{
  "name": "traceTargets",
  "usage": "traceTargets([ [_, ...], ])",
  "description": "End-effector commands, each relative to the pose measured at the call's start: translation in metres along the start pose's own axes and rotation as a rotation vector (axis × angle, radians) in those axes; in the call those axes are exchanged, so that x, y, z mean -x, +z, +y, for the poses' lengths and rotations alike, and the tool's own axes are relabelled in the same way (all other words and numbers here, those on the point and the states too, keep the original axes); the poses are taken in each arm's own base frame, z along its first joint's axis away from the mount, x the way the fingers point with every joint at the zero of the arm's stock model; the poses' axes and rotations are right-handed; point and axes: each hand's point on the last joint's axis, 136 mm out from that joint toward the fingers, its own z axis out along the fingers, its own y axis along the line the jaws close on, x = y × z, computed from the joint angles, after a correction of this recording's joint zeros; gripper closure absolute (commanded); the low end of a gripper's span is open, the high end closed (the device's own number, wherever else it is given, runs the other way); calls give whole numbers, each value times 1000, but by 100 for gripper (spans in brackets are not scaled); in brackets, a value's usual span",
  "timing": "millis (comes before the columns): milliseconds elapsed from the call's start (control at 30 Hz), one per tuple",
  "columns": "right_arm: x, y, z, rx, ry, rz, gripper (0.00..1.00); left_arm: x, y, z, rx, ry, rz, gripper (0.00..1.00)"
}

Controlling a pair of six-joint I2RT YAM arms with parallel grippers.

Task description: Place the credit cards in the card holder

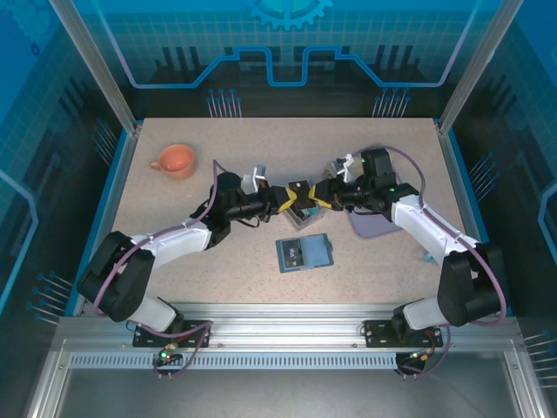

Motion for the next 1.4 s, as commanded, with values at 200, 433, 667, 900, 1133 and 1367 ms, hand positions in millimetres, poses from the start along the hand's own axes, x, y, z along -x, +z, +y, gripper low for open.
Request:
traceTargets([
  [200,-52,-16,-114,-560,-137,150,36,-43,-18,81,342,19,93,100],
  [433,-79,5,-141,-626,-161,260,31,-74,-10,123,484,37,174,100],
  [667,-84,18,-162,-663,-140,300,31,-79,1,144,521,53,201,100],
  [900,-86,26,-172,-660,-134,328,45,-77,9,156,526,67,211,100],
  [1133,-92,31,-185,-663,-103,352,72,-80,19,163,495,66,220,100],
  [1367,-92,30,-194,-671,-77,348,79,-88,25,167,479,75,259,100],
])
